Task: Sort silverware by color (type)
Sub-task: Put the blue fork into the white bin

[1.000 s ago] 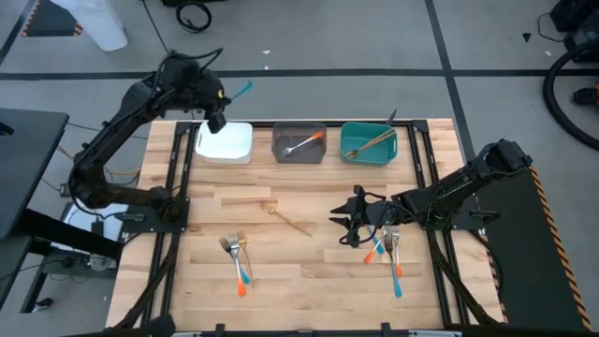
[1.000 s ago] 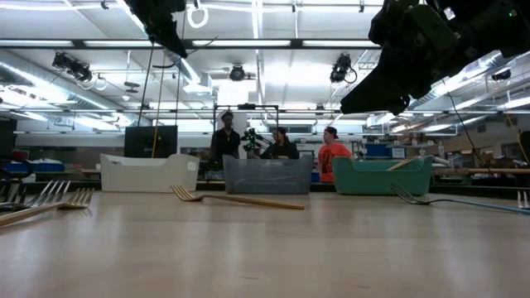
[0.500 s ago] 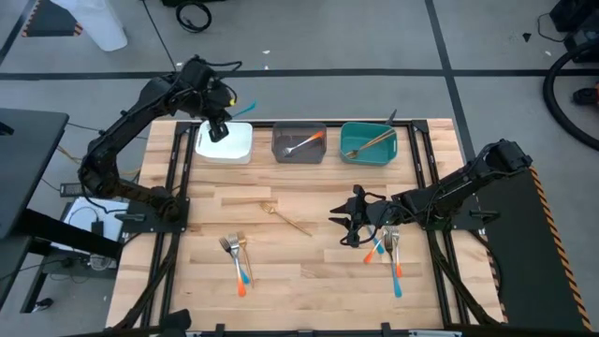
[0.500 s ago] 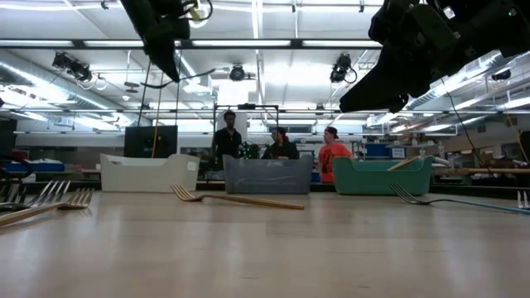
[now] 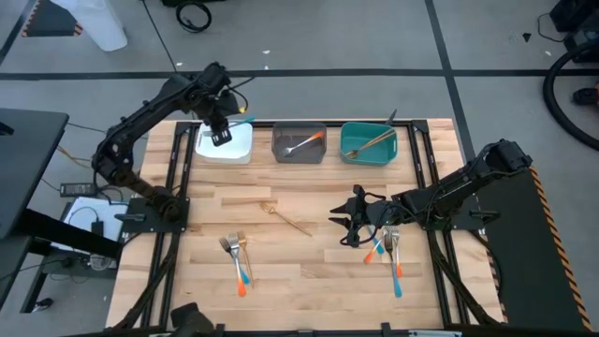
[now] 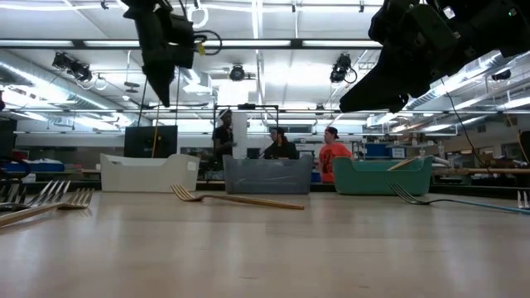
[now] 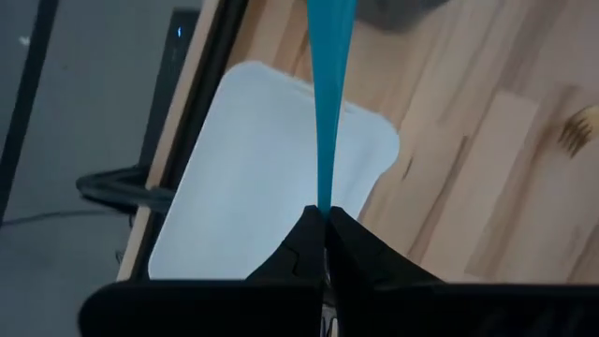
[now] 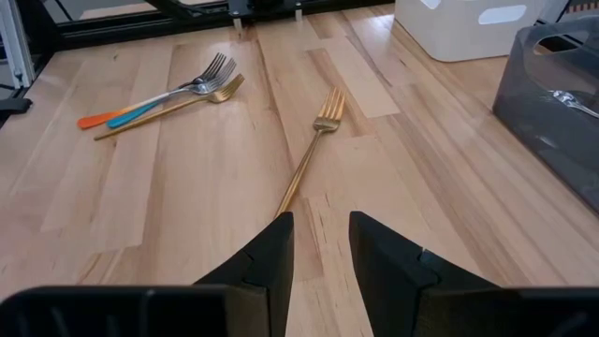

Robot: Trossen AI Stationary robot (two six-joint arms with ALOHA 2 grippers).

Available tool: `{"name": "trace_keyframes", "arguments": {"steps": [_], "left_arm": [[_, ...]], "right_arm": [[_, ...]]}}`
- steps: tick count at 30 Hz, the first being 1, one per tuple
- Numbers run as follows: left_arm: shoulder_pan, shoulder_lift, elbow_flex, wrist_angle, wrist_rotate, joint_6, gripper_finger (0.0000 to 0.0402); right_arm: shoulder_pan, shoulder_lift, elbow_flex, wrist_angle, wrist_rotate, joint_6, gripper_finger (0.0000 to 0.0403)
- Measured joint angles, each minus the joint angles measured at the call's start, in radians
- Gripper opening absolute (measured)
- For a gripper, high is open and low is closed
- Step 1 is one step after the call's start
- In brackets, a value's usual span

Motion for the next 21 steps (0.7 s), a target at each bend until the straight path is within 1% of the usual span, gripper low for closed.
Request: {"name": "trace_keyframes", "arguments": {"steps": [13,21], "left_arm": [[0.000,0.101,0.000,-0.010,-0.025,-0.002,0.0009],[0.002,0.106,0.000,-0.012,-0.041,-0.002,0.0009]], "right_arm": [[0.000,0.000,0.000,-0.001,-0.001,0.000,0.0116],[0.004,0.000,0.000,-0.012,-0.003,0.003,0.0116]]}}
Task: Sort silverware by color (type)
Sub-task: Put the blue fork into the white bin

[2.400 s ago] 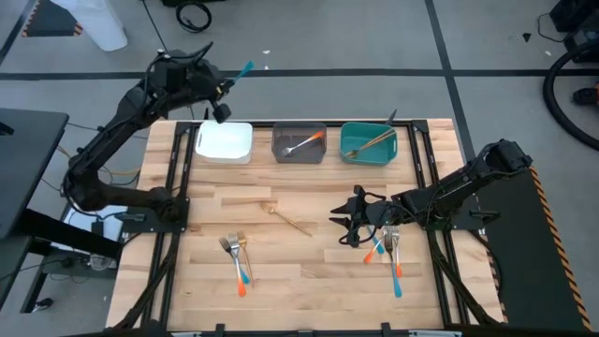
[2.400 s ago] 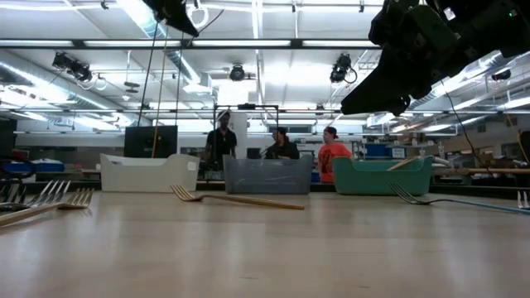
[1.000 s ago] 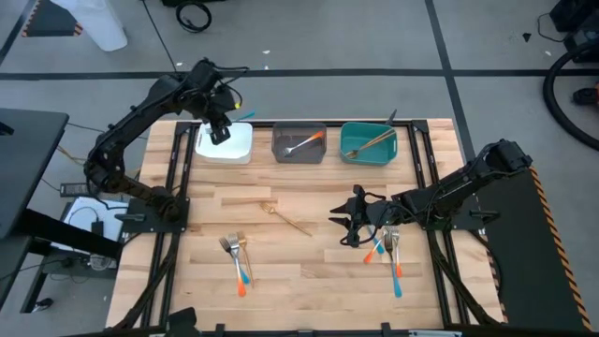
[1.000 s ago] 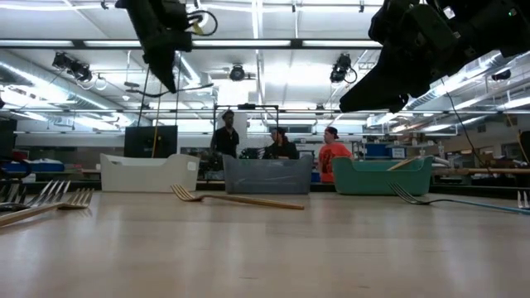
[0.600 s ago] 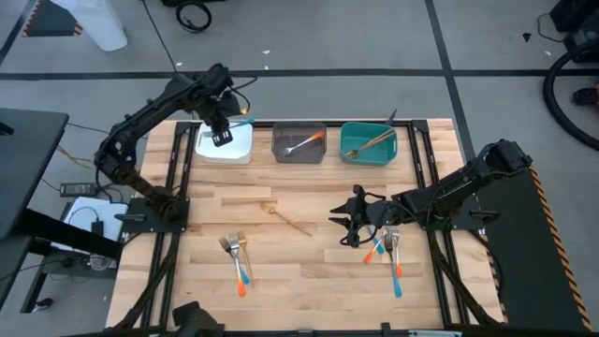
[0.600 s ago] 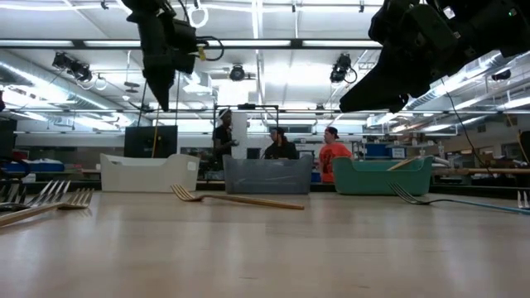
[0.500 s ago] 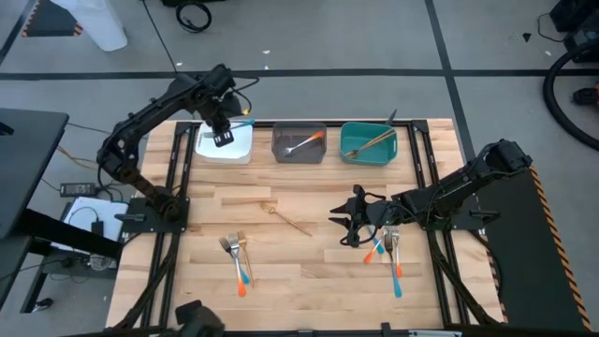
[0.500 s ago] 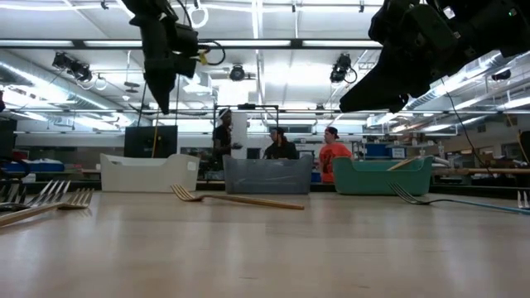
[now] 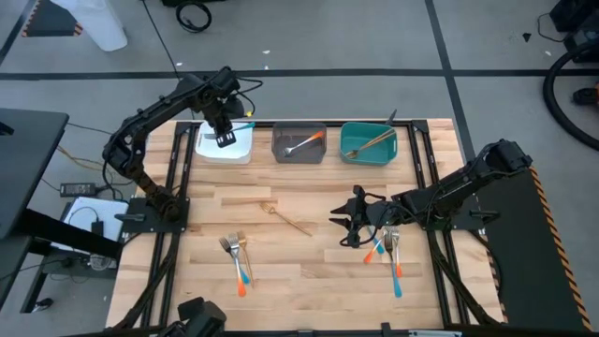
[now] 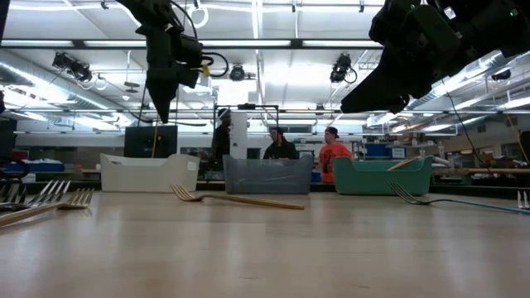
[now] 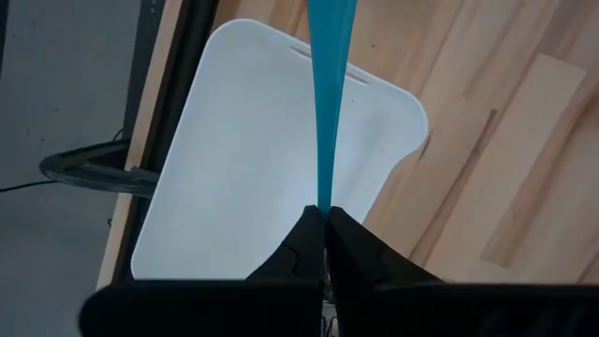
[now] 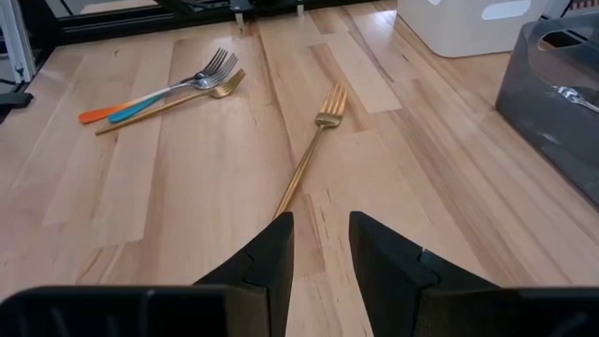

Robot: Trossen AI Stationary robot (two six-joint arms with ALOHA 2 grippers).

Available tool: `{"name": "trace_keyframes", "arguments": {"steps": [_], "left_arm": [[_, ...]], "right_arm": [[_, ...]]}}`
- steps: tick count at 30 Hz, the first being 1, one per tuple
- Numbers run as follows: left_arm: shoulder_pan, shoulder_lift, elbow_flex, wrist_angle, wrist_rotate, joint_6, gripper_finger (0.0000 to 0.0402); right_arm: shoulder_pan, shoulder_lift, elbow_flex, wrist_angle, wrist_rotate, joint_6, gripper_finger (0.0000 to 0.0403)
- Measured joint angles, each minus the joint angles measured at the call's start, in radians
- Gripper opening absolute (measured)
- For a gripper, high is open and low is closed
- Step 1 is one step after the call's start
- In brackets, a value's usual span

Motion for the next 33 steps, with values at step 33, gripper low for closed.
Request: {"name": "trace_keyframes", "arguments": {"steps": [33], "left_arm": [[-0.009,0.000,-0.363,0.313,-0.211,0.018,0.0009]], "right_arm": [[-0.007,0.000,0.000,0.013,0.002,0.017,0.0116]]}}
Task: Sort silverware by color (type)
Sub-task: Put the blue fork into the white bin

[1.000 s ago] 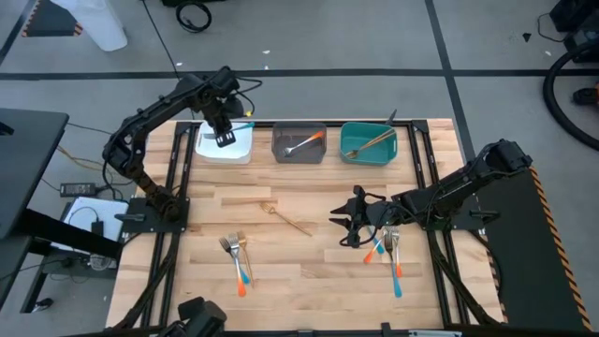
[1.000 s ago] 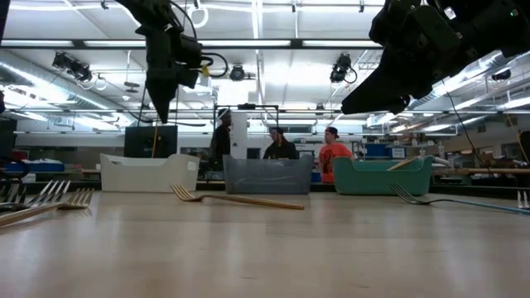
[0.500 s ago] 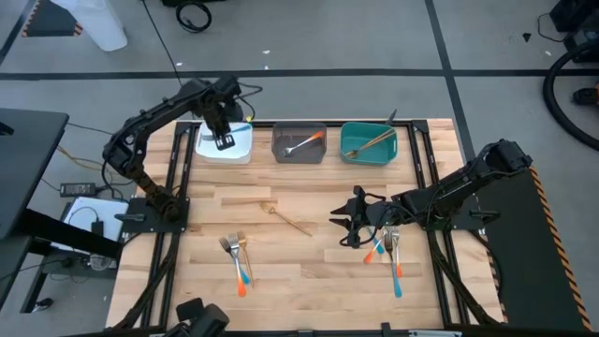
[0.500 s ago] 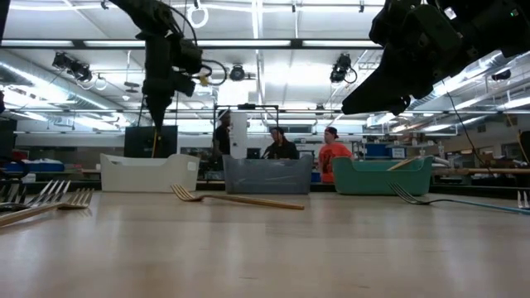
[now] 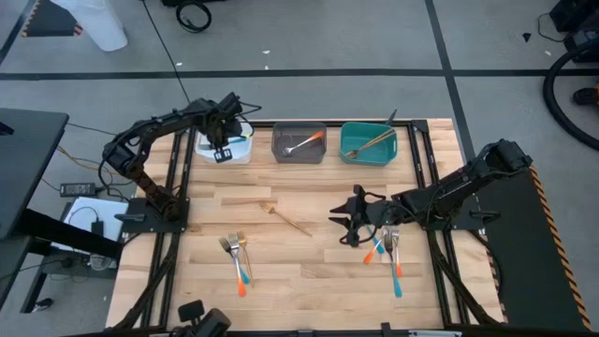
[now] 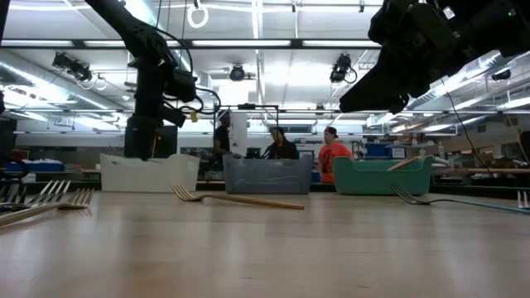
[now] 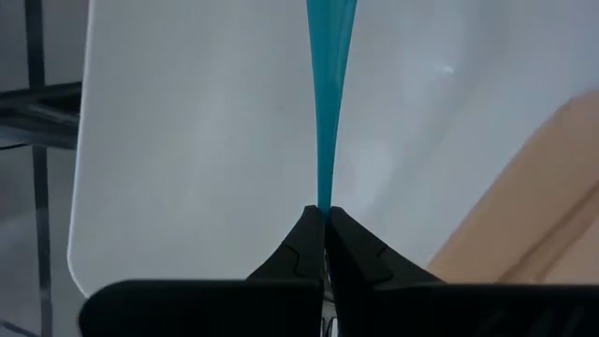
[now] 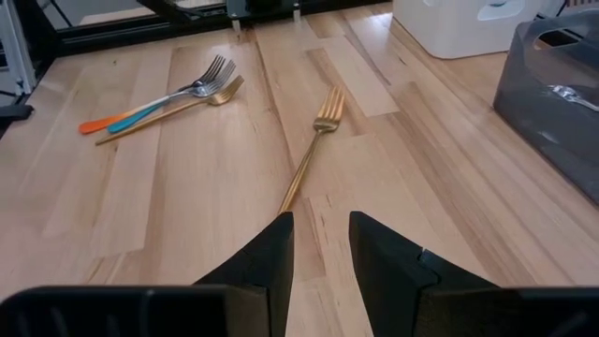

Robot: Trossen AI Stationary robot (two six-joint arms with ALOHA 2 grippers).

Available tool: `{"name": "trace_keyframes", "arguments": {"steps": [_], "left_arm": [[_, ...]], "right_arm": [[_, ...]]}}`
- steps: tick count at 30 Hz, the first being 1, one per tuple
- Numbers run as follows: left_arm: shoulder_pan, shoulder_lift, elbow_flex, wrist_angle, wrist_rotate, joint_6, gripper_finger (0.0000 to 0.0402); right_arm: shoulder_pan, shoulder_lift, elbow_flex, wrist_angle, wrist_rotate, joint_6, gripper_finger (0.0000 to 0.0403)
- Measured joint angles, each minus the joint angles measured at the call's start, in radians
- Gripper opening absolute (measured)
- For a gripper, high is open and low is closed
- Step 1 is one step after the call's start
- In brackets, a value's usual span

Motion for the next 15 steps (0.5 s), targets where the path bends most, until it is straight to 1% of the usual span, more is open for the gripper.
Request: {"name": "trace_keyframes", "arguments": {"steps": [6,15], "left_arm": [[0.005,0.000,-0.035,0.095,0.002,-0.041,0.0009],[0.018,0.000,-0.131,0.217,0.002,-0.090,0.0009]], "right_arm": [[-0.003,0.000,0.000,-0.001,0.000,-0.007,0.0116],[-0.003,0.000,0.000,-0.001,-0.001,-0.013,0.0116]]}}
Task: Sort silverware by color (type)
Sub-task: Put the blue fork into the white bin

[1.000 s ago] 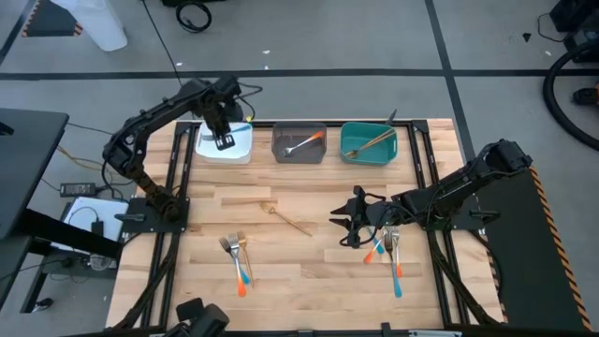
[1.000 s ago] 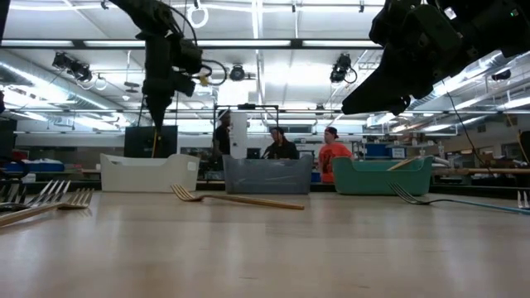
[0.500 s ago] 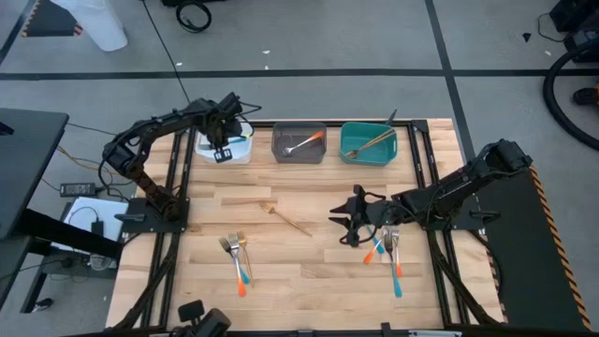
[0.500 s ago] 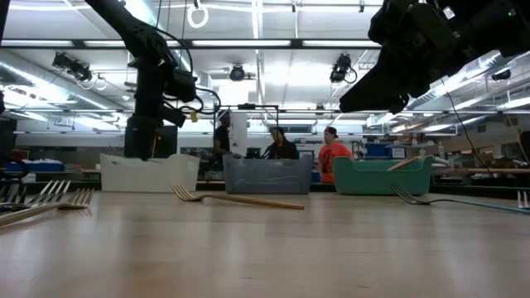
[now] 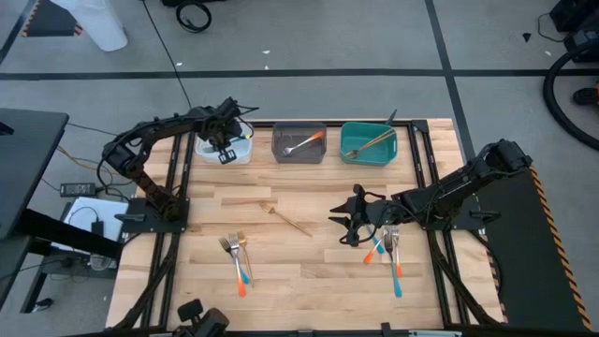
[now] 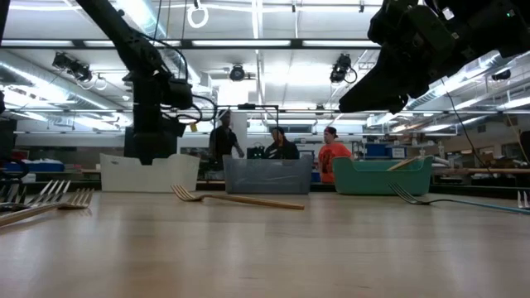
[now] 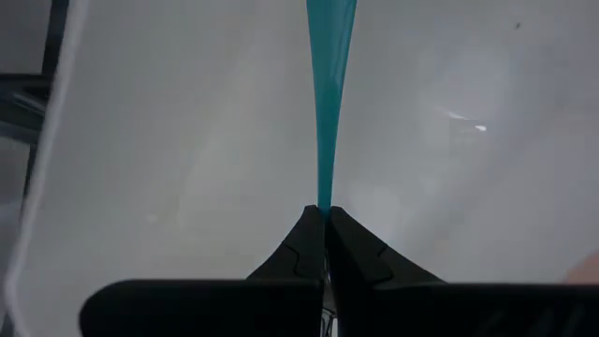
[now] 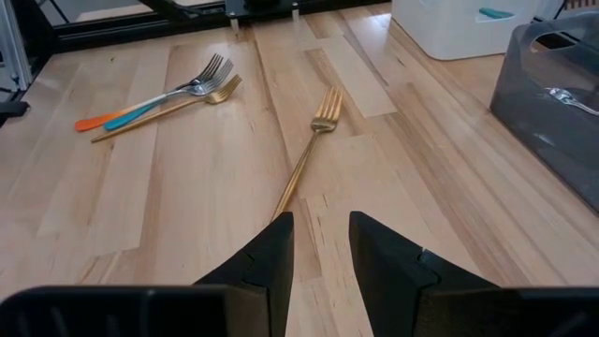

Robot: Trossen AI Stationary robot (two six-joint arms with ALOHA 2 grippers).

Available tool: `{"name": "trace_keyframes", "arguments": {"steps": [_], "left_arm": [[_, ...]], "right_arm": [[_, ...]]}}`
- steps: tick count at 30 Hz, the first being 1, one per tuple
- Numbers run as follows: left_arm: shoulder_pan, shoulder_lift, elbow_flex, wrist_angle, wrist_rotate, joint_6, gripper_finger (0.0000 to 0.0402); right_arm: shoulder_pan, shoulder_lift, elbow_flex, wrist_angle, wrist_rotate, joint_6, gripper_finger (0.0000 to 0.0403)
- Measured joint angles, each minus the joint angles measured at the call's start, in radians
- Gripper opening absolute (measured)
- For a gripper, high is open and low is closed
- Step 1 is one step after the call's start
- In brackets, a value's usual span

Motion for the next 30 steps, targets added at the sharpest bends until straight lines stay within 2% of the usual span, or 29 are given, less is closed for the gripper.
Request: {"name": "trace_keyframes", "arguments": {"steps": [11,23,30], "left_arm": [[0.000,0.000,-0.106,0.087,0.016,-0.003,0.0014],[0.000,0.000,-0.121,0.094,0.016,-0.045,0.0109],[-0.001,0.000,-0.042,-0.065,0.003,-0.053,0.0125]], "right_arm": [[0.000,0.000,0.000,0.007,0.000,-0.005,0.0116],[0.000,0.000,0.000,0.007,0.001,-0.015,0.0116],[-0.001,0.000,0.000,0.007,0.002,-0.015,0.0116]]}}
